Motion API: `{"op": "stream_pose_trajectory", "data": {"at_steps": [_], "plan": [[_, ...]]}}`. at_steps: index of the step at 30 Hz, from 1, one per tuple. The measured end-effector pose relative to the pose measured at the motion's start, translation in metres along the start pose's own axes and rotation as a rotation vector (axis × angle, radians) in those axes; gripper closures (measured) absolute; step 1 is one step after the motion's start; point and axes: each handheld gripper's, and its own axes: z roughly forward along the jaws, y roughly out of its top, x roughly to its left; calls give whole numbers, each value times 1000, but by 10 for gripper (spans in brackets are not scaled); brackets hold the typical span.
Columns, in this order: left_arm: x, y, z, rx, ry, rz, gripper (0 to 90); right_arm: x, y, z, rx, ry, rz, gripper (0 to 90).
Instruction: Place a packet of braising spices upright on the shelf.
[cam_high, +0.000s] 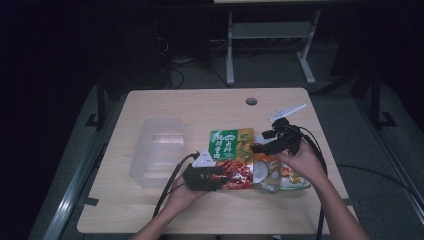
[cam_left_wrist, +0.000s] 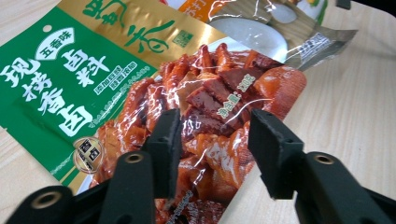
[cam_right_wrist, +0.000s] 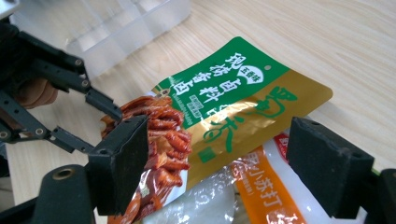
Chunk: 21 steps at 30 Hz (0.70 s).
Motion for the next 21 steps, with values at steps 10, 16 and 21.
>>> {"op": "stream_pose_trajectory", "data": {"at_steps": [10,16,21], "plan": [[2,-2,10,40,4,10,708,-4,16,15,33,-18,2,238],[4,-3,12,57,20,11,788,-12,17,32,85,-34,32,258],[3,-6,16,70,22,0,795,-28,14,45,123,-45,108,269]]}}
